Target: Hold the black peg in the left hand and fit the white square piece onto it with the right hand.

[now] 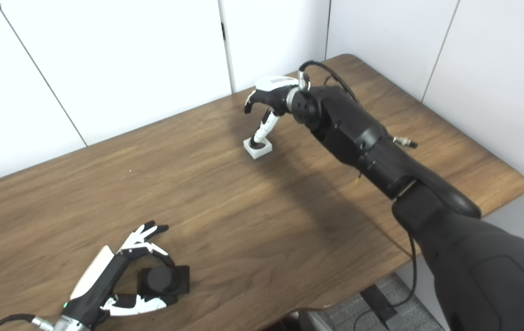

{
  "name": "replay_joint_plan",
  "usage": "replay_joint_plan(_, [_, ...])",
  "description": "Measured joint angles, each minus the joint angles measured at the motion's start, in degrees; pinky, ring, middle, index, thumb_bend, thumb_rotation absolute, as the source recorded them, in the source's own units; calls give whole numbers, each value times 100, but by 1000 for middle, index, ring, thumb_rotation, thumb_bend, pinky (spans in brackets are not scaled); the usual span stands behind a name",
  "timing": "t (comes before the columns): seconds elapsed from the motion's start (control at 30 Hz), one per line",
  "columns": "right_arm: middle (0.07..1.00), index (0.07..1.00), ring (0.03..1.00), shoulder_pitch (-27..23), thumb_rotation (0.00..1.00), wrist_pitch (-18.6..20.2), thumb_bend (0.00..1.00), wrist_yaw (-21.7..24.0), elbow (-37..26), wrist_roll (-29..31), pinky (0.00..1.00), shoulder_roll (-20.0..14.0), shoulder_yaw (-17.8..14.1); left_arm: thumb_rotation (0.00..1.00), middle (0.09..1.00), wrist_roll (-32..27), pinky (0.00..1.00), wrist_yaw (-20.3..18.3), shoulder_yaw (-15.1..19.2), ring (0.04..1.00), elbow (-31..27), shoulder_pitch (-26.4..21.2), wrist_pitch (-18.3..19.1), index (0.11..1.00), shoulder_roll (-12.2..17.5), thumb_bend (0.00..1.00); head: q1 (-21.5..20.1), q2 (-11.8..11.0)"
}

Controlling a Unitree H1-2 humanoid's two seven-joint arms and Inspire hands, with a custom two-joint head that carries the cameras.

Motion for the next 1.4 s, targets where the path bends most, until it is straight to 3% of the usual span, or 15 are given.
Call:
replay_joint_plan(0.37, [1000, 786, 1000, -65, 346, 259, 992, 1056, -16, 227, 844, -43, 183, 56, 928, 11, 989, 3, 17, 1000, 1, 8, 0, 487, -14, 522, 26, 44])
replay_joint_plan(0.57, [1000, 782, 1000, -96, 334, 374, 1000, 1300, -100, 257, 855, -94, 200, 55, 930, 12, 997, 4, 23, 1000, 1, 13, -2, 487, -18, 522, 35, 88])
replay_joint_plan(0.73, [1000, 774, 992, -102, 251, 373, 961, 1310, -107, 269, 837, -117, 241, 56, 927, 13, 982, 3, 29, 1000, 1, 14, 0, 487, -20, 522, 70, 123])
replay_joint_plan(0.93, [980, 736, 970, -53, 143, 247, 870, 1125, -100, 281, 832, -123, 245, 56, 928, 27, 989, 4, 45, 1000, 0, 24, 0, 487, -34, 522, 70, 123])
replay_joint_plan(1.03, [940, 701, 953, 60, 94, 143, 816, 814, -101, 289, 918, -123, 209, 57, 928, 28, 995, 4, 48, 1000, -2, 27, 0, 487, -35, 522, 97, 141])
replay_joint_plan(1.13, [927, 689, 954, 214, 87, -82, 769, 397, -101, 277, 972, -123, 192, 57, 929, 32, 979, 4, 58, 1000, -15, 42, 2, 487, -35, 522, 123, 158])
replay_joint_plan(1.4, [903, 669, 933, 391, 97, -460, 746, -289, 2, 239, 939, -123, 185, 56, 929, 41, 978, 4, 83, 1000, -75, 98, 8, 487, -35, 522, 149, 193])
